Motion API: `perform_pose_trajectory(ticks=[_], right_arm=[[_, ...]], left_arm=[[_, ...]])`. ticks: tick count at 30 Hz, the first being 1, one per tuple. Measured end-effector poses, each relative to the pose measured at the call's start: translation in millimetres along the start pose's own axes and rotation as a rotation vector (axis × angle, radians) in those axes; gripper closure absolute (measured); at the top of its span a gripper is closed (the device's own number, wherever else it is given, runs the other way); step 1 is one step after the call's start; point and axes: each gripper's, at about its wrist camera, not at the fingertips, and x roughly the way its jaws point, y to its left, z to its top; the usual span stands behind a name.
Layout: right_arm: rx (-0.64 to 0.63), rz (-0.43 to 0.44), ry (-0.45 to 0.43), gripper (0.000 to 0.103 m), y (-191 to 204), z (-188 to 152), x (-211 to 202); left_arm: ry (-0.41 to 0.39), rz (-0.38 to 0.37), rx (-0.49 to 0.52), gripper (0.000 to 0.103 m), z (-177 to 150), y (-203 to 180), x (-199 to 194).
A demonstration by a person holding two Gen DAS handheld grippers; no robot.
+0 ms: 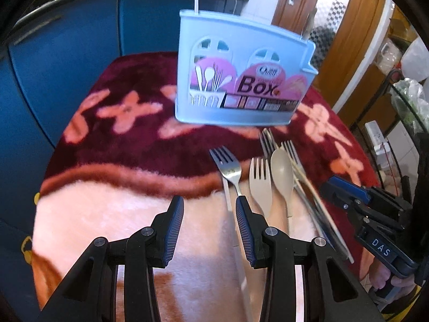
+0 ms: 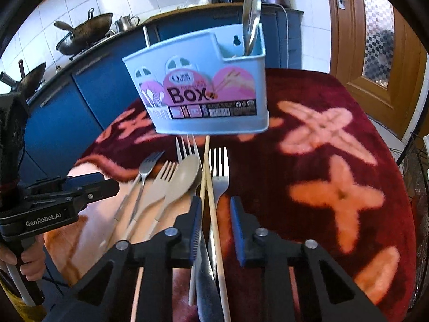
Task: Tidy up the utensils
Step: 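Withdraw both tools from the holder back toward the utensils, then grasp a wooden chopstick with the left tool while the right tool grasps another chopstick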
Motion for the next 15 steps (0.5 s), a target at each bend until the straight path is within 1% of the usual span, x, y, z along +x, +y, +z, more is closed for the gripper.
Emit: perform_pose_trajectory(ticks=[3,6,10,15], right_arm=[[-0.019,0.000,0.015,0.083,2,-1,6],[-0.030,-0.001,0.031,0.087,3,-1,11],[-0.024,-0.011,0.037,0.091,3,0,17],[-0.009,0.002,0.034,0.094,1,-1,19]], left_arm=[[0.016,-0.002,-0.003,0.062,-3,1,7],[0.024,-0.008,0.005,0.062,-4,0,13],[0.030,-0.032,0.003,0.062,-4,0,19],[0.028,-0.034,0.008,0.062,-3,-1,22]])
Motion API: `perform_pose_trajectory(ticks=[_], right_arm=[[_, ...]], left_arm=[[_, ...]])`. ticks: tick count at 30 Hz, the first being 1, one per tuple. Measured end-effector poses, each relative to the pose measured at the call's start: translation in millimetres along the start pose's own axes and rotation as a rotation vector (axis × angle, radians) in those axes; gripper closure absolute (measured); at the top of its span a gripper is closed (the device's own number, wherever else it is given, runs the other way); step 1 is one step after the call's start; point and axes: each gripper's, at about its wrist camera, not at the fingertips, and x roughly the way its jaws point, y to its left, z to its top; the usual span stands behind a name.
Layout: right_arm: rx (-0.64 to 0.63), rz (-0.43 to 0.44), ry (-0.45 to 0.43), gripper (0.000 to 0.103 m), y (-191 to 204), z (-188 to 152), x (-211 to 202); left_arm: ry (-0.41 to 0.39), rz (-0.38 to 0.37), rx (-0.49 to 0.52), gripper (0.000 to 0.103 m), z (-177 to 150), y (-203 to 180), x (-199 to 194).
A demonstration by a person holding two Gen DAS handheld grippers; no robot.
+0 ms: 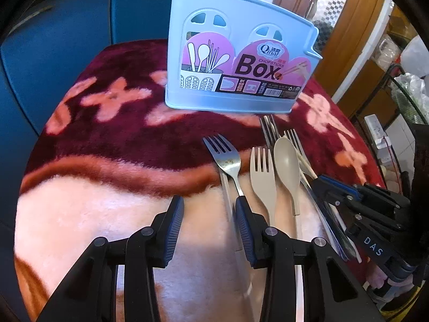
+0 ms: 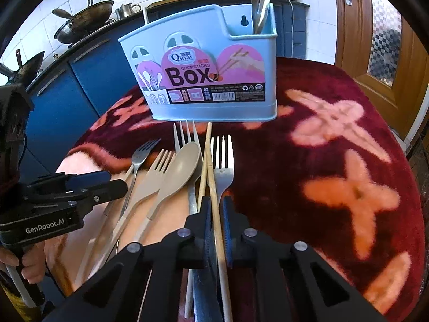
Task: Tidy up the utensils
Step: 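Grasp a wooden chopstick with the left tool while the right tool grasps another chopstick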
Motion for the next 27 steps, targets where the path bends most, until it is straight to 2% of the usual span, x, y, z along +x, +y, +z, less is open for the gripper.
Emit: perform_pose_trajectory(ticks=[3,5,7,13,16,20,27], right_arm=[[0.017,0.012,-0.003,0.095,-3,0,-2],[0.039,0.015,-0.006,0.095,-6,1,-5],[0.054,0.015,-0.012,0.096,-10,0,-8],[0.075,0.001,-0.020,0.096,-19,-3,-17],[0.079,-0.009,-0.001,0.096,-23,-3,-16],[0.052,-0.020,0.054,0.096,-21,0,-8],[-0.012,-0.043,0.165,0.095,-15,18,8]], left_arm=[[-0.007,0.000,0.018,0.073,-1,-2,0],[-0.006,-0.026,0.015,0.090,-1,-3,-1],[-0.004,-0.038,0.006,0.094,-2,-3,-3],[-0.027,0.010,0.008,0.096,-5,0,-13],[-0.013,0.002,-0.002,0.096,-5,4,-12],[0.029,-0.032,-0.027,0.093,-1,8,-4],[0.073,-0.048,-0.002,0.093,9,7,7]])
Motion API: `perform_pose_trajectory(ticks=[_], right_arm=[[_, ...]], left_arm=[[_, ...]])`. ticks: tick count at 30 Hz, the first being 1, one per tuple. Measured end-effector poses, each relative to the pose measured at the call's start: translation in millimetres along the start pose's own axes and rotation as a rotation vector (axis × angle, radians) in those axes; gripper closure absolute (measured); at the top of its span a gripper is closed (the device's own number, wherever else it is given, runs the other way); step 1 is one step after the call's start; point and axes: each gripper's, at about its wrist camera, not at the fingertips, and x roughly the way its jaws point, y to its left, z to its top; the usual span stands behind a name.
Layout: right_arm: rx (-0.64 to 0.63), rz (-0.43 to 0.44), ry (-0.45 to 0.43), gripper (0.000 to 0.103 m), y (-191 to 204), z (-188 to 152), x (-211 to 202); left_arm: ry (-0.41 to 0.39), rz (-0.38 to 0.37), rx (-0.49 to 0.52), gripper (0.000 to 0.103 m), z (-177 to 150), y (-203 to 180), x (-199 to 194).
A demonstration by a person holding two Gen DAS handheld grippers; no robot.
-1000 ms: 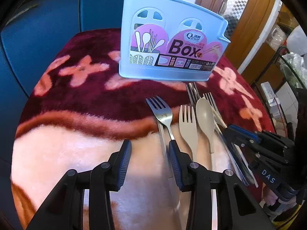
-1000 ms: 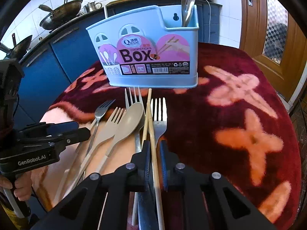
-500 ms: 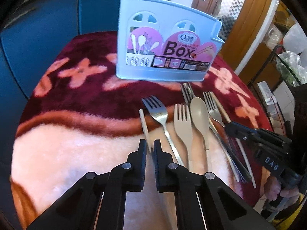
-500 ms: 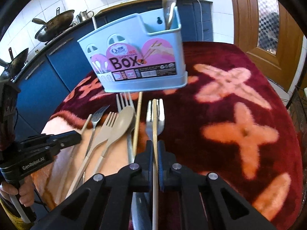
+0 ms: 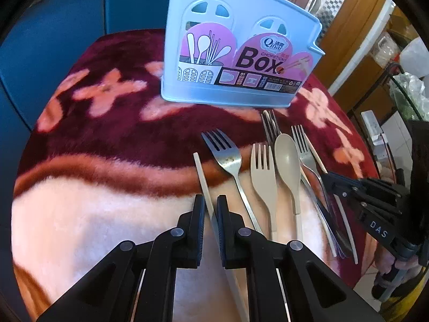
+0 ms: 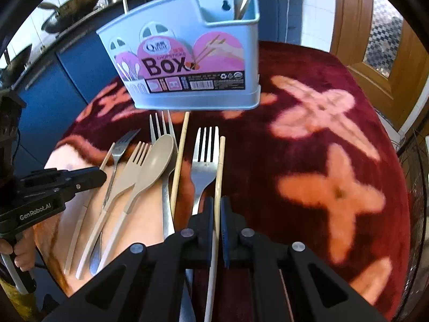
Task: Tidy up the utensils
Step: 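Grasp a wooden chopstick with the left tool while the right tool grasps another chopstick, then lift the chopstick with the left tool while the right tool carries its chopstick over the holder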
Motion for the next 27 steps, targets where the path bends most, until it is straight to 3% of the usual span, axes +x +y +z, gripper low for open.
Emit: perform_pose_trajectory(ticks=[6,11,17,27], right_arm=[[-0.007,0.064,0.143,0.095,-8,22,12],[0.071,0.118,0.175,0.096,-20,25,13],[0.107,0.126,0.071,0.097,-15,12,-9],[0.085,0.131,-0.214,0.097,0,14,-71]], left_arm=[[0.035,-0.030,0.016,0.094,5,2,2],[0.032,-0.031,0.015,0.097,8,0,-1],[-0.029,-0.062,0.005,0.099,8,-3,-20],[-0.192,-0.071,-0.022,0.099,12,-4,-66]])
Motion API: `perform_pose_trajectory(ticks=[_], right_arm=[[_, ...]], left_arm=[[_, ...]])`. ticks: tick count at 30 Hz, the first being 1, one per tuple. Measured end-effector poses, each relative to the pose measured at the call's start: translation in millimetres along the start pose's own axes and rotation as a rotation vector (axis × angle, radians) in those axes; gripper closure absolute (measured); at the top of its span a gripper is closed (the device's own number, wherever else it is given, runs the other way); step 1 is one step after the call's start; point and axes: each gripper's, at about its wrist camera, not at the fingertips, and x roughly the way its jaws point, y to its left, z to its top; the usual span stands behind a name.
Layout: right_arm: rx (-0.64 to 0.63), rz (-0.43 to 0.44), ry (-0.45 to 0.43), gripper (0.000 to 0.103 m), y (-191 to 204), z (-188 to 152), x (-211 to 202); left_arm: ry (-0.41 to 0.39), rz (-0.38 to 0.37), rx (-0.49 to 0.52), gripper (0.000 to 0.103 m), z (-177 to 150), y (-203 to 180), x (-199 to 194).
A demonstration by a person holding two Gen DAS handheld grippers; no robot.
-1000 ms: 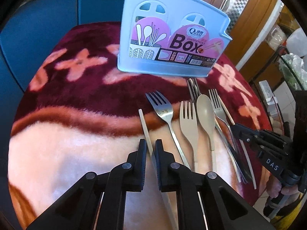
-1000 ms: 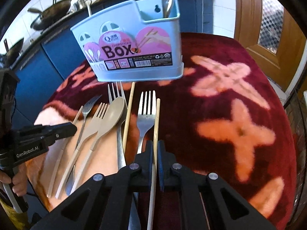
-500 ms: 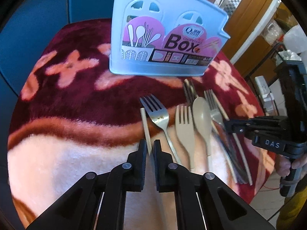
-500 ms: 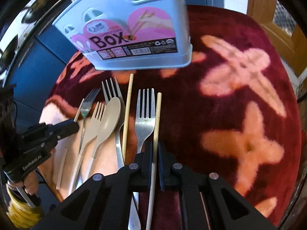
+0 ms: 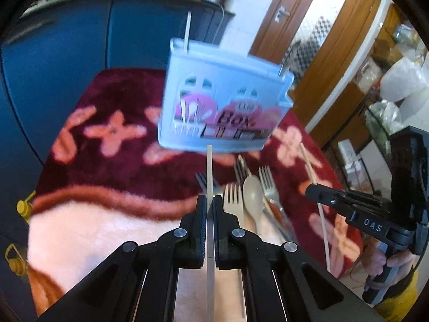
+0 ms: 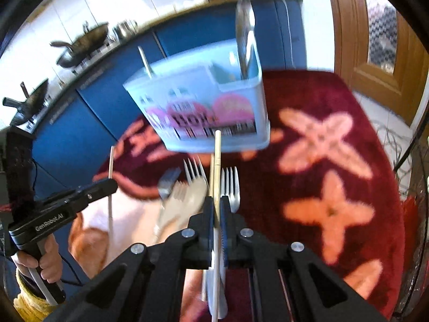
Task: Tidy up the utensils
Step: 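Lift the chopstick with the left tool while the right tool carries its chopstick over the holder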
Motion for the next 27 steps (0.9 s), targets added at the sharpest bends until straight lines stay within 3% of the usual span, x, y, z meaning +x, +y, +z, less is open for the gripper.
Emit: perform_pose_trajectory(ticks=[10,27], right_arm=[[0.006,0.002,-0.216,0.097,1,29,-35],[-0.012,0.001,-0.296,0.097,0,74,-31]], left_arm=[[-0.159,-0.023,0.019,0.099,29,-10,-39],[-0.340,0.059,0.090,0.099,121,-30,-62]])
